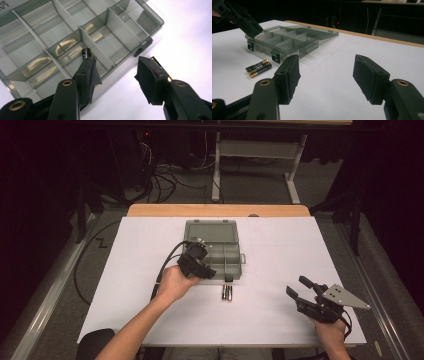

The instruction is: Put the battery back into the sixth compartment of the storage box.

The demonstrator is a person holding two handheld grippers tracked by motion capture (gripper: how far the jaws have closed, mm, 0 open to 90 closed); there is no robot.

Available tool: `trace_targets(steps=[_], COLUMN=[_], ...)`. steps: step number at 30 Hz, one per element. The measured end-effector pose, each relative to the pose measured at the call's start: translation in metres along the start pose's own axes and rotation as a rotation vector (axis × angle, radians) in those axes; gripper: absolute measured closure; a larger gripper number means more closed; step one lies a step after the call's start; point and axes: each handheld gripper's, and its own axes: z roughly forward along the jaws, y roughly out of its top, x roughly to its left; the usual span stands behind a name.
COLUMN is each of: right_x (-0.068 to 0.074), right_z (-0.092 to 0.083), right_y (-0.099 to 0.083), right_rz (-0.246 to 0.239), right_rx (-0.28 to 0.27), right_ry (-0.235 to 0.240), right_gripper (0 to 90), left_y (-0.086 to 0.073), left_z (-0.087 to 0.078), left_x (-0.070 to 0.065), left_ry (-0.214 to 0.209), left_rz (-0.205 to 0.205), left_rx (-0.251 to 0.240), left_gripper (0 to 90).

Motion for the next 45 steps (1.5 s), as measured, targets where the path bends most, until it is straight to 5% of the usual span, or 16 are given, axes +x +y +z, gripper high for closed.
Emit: trace_targets(steps=[16, 45], right_x=[0.0, 0.0], right_z=[0.0, 0.0], right_y=[0.0, 0.0], right_rz=[0.0, 0.001], right_rx=[-0.001, -0.001], right_ry=[-0.001, -0.001], right_gripper=[39.9, 39.9], left_y=[-0.005, -0.01], left_z=[0.001, 0.029], left_x=[-0.02, -0.037], left_ry=[-0.025, -0.068], left_rz=[0.042, 0.046], left_rx=[0.01, 0.069], left_gripper=[48.3, 48.2])
